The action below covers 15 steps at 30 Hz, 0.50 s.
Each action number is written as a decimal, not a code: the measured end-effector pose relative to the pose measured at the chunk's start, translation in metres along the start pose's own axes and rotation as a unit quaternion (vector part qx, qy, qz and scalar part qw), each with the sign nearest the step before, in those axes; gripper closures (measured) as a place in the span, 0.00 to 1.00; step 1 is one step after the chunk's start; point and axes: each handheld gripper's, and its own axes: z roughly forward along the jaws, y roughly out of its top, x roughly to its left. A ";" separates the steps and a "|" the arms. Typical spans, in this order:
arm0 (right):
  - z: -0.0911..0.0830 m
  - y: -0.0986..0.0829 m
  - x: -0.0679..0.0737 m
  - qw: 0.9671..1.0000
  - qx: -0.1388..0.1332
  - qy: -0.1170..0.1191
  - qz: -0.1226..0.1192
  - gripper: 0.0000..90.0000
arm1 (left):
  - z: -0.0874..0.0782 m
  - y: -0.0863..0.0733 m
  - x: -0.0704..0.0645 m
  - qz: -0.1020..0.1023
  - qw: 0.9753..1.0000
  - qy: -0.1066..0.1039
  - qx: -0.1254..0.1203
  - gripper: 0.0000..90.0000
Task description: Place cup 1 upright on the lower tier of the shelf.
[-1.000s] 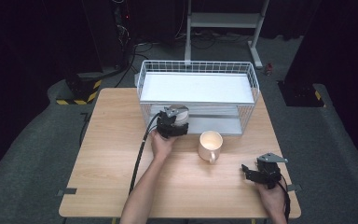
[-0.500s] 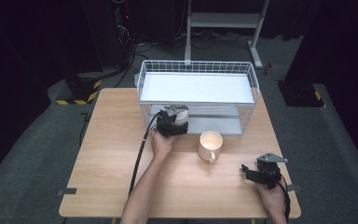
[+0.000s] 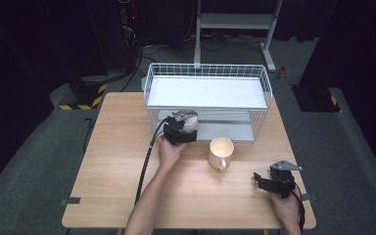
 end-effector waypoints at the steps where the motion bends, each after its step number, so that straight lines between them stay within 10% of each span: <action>1: 0.000 0.000 0.000 1.000 0.000 0.000 0.000 0.30 | 0.000 0.000 0.000 0.000 1.000 0.000 0.000 0.18; 15: 0.000 0.000 0.000 1.000 0.000 0.000 0.000 0.30 | -0.010 -0.016 -0.001 0.006 1.000 0.009 0.003 0.25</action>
